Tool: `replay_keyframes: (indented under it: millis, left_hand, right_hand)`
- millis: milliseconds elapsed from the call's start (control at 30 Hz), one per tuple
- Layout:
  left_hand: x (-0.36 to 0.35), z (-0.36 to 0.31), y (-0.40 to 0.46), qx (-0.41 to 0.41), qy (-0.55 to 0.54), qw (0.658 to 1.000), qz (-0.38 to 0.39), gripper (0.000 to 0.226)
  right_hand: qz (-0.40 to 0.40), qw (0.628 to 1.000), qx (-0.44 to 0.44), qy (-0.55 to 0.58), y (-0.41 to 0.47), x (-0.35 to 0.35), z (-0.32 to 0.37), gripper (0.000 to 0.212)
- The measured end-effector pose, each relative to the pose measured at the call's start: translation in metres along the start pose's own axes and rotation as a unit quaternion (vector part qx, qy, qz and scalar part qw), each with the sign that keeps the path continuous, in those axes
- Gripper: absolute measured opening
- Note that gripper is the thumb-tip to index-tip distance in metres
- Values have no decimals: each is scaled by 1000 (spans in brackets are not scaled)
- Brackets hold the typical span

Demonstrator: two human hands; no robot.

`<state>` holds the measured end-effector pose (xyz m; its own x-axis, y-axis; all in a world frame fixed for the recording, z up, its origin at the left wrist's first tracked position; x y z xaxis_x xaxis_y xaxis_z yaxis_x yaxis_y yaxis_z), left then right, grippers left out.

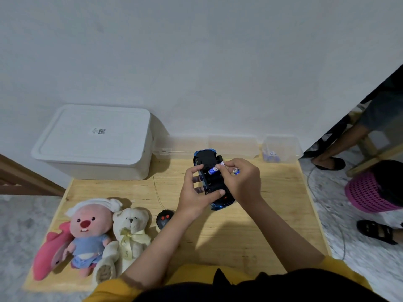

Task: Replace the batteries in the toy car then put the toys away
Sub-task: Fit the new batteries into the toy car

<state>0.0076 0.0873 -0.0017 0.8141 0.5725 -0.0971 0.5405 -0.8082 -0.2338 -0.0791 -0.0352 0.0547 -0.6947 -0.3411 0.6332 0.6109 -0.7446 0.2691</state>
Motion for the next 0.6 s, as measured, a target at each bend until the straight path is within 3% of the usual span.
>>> replay_keyframes:
  millis: [167,500,600]
  left_hand:
    - [5,-6,1,-16,-6,1000,3,73]
    - [7,-9,3,-21,35,999,9,75]
    - [3,-11,3,-23,37,999,15,74]
  right_hand:
    - [30,997,-59,38,3,-10,-7,15]
    - [75,994,-75,31,14,-16,-8,16]
    - [83,996,-42,-13,15,-16,-1,20]
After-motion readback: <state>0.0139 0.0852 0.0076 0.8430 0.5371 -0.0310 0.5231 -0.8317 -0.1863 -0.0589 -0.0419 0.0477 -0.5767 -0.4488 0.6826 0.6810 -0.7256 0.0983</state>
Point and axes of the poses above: each hand's wrist, its own y-axis towards the middle knuckle, its own x-axis out of the back of the hand, z = x × y, the point moved 7 cm from there along y, towards the middle knuckle, and after that the axes turned 9 degrees about z, right-handed, at the moved point
